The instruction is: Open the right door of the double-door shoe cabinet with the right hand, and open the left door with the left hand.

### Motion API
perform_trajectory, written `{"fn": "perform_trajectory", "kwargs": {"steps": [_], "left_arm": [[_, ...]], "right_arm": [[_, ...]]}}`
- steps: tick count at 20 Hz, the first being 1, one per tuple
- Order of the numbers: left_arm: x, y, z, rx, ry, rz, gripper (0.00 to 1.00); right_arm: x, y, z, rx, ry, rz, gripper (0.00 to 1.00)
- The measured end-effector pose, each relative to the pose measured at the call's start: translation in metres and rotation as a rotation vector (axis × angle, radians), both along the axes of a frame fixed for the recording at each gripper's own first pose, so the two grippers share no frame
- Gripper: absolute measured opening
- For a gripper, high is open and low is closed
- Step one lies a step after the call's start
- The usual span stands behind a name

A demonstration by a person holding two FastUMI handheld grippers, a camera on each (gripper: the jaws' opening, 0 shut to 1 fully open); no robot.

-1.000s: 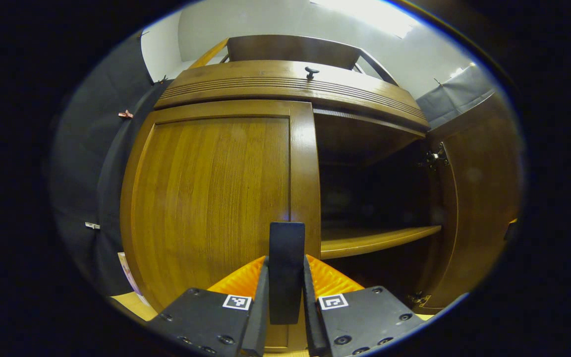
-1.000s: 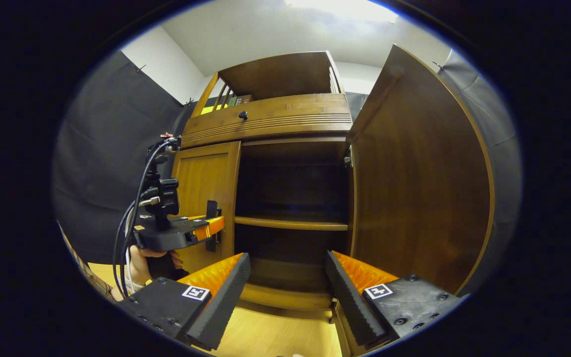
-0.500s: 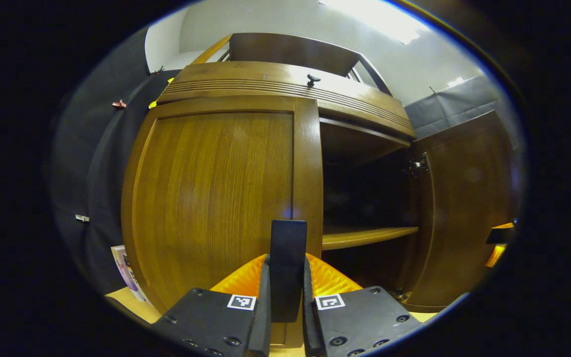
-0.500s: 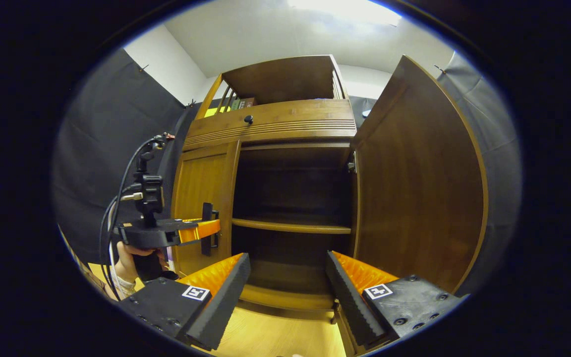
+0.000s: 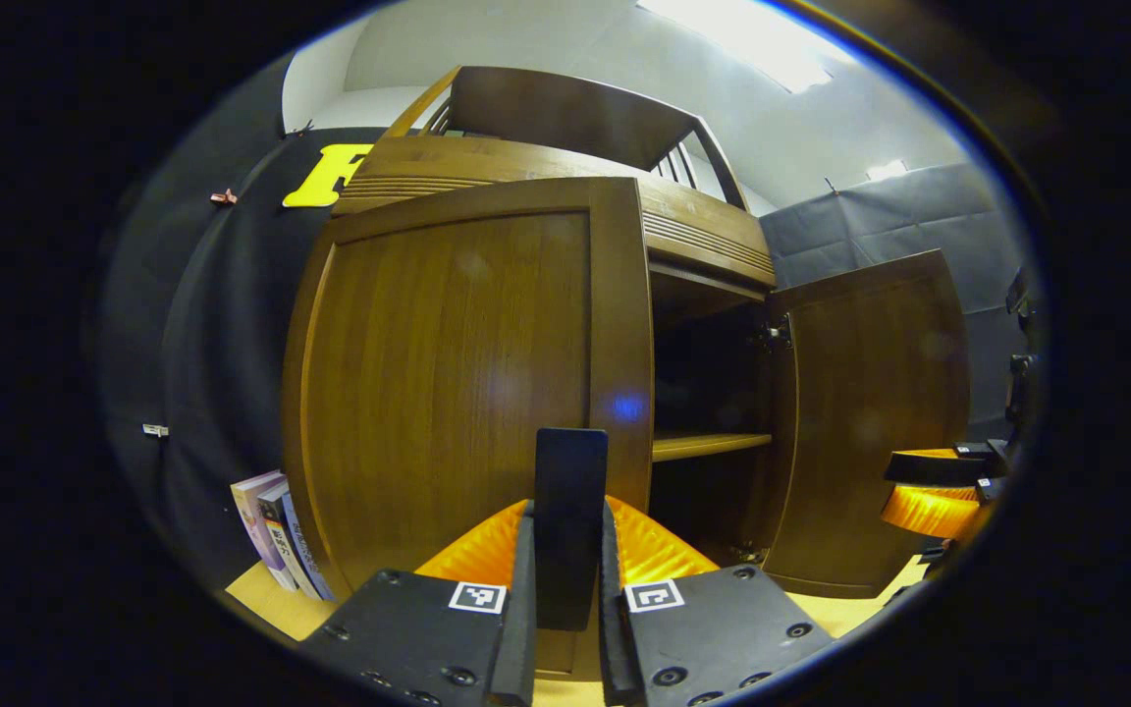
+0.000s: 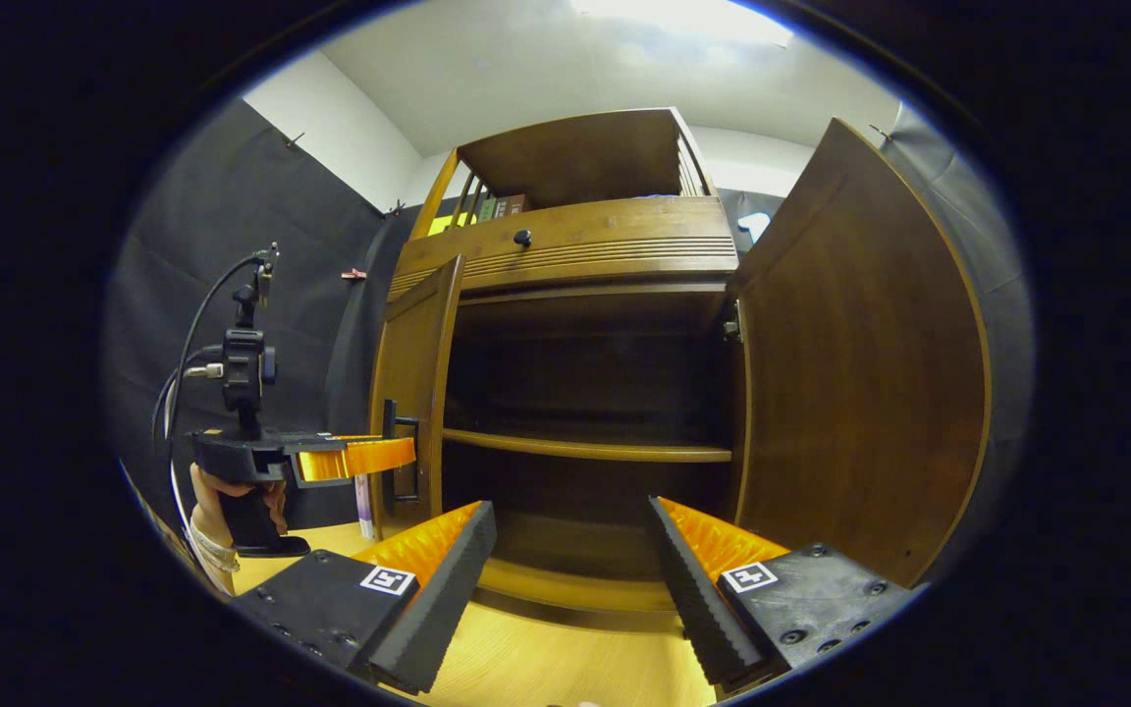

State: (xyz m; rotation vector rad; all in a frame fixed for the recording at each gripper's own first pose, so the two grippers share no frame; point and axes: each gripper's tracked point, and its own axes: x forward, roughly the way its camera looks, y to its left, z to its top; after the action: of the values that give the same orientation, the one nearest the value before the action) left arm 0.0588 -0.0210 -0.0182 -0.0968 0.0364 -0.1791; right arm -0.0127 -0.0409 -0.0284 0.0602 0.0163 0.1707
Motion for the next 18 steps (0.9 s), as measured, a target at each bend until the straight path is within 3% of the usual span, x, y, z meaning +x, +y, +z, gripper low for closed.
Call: {"fn": "perform_trajectory", "kwargs": {"steps": [8, 18], "left_arm": [[-0.041, 0.025, 0.005, -0.015, 0.023, 0.011, 0.30], [-0.088, 0.070, 0.011, 0.009, 0.041, 0.108, 0.29]], "right_arm": [[0.001, 0.023, 0.000, 0.005, -0.005, 0.049, 0.96], [0.003, 0.068, -0.004, 0.068, 0.003, 0.138, 0.99]]}}
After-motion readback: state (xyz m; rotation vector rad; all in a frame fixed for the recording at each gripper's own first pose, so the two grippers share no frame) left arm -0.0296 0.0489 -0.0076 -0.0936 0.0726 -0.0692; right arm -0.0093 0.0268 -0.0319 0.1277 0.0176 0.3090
